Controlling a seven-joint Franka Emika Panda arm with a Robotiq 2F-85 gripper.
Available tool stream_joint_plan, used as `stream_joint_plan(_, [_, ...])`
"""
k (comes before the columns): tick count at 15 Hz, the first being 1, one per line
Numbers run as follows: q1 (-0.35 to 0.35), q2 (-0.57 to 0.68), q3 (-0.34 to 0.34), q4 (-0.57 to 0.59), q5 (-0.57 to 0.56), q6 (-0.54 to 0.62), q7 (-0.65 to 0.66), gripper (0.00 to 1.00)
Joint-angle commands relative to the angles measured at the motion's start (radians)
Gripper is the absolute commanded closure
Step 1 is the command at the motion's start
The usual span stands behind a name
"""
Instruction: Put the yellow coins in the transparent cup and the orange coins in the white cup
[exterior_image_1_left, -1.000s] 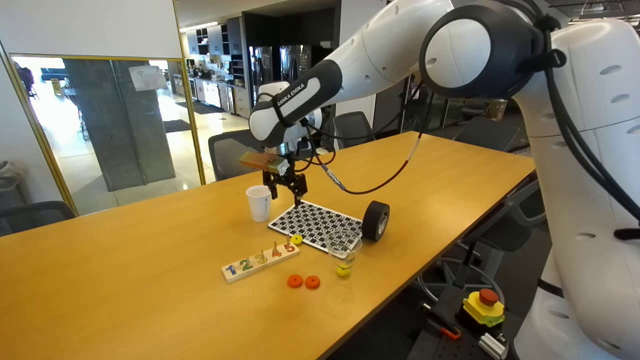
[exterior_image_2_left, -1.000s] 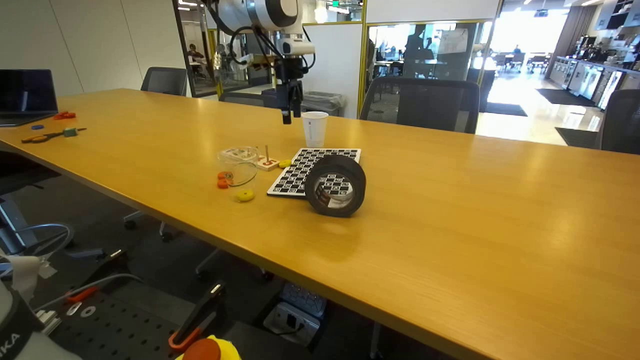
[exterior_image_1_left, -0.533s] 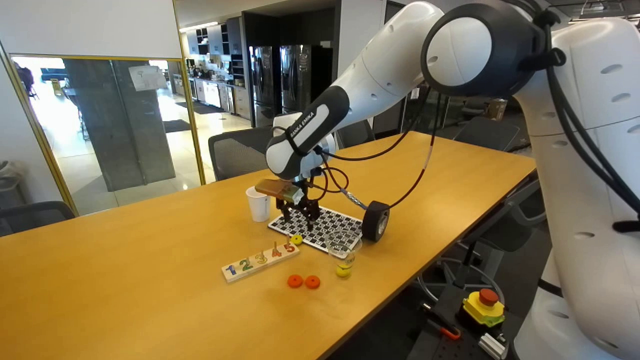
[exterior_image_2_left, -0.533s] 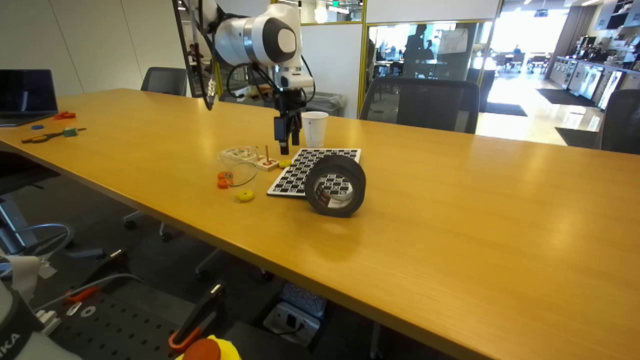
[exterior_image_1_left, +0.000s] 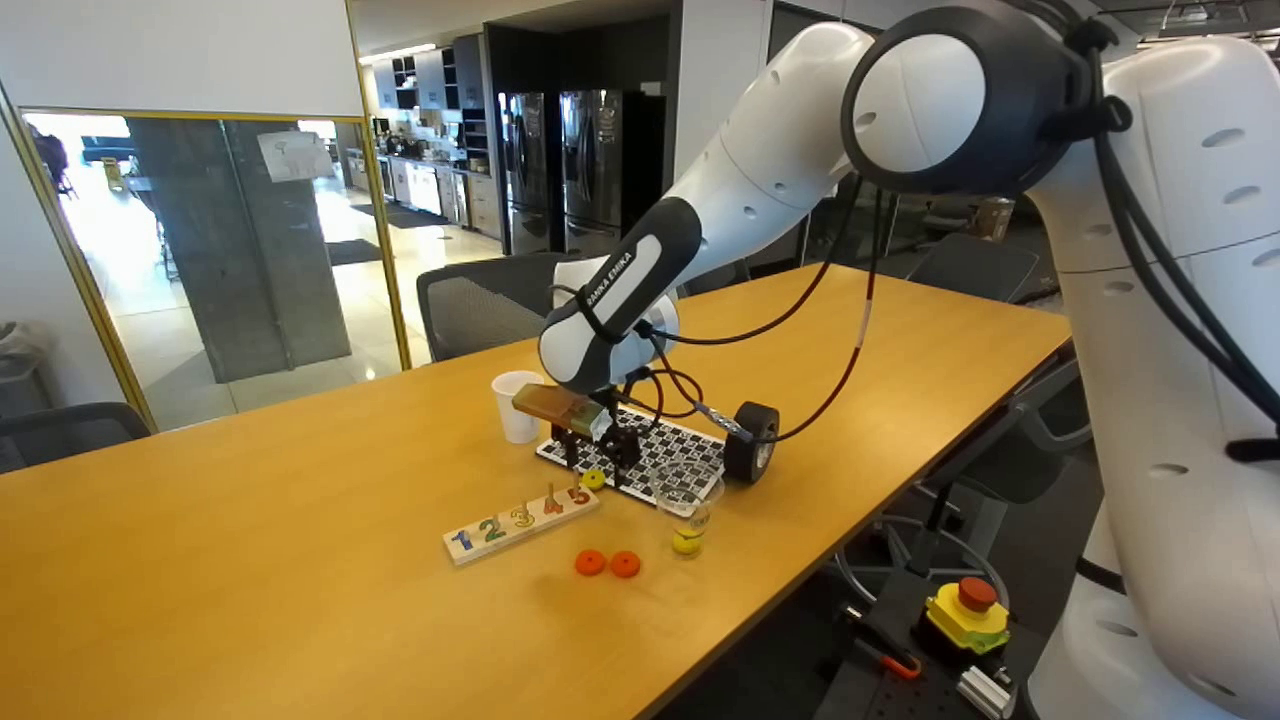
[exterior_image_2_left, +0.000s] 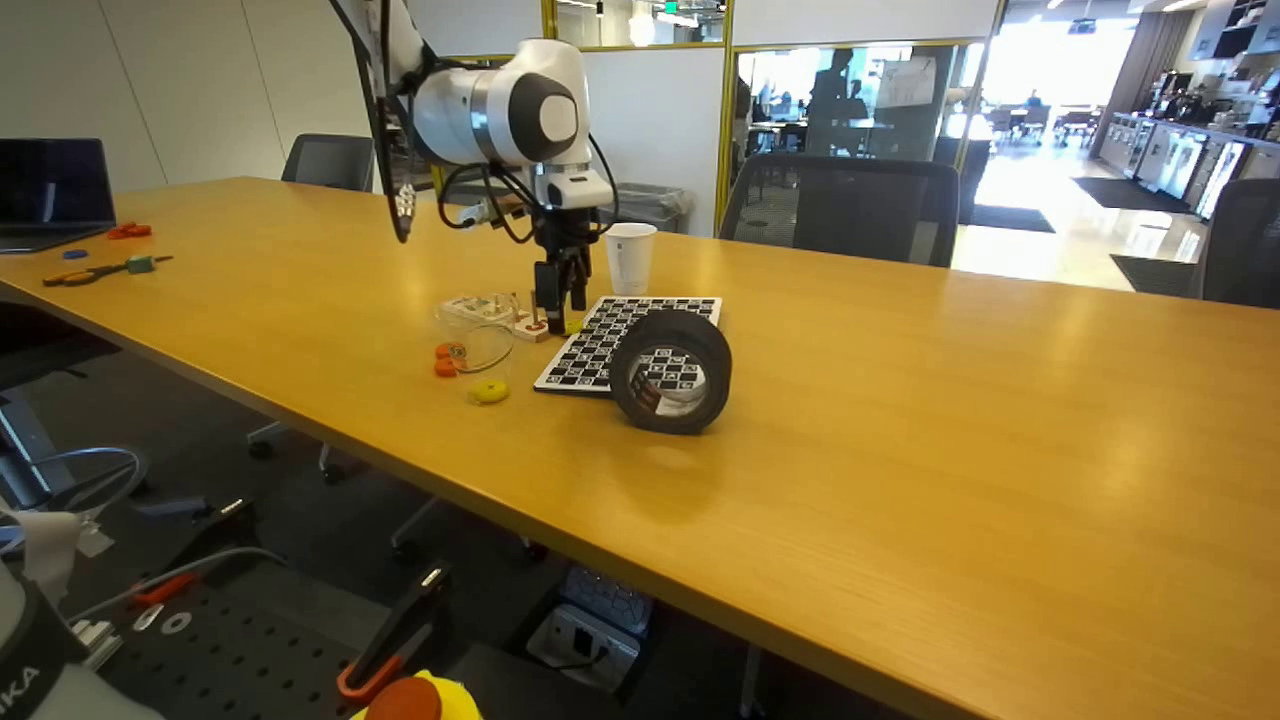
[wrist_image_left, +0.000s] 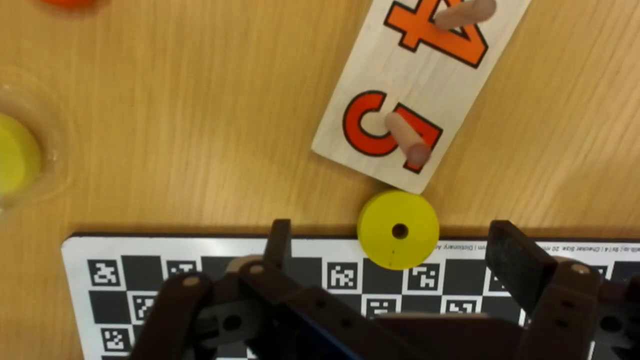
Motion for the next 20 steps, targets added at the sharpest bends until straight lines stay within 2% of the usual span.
stream_joint_plan(1, [0.005, -0.020, 0.014, -0.029, 0.025, 0.049, -0.028, 0.00])
stream_joint_plan(20, [0.001, 0.009, 0.010, -0.003, 0.020, 0.047, -0.036, 0.00])
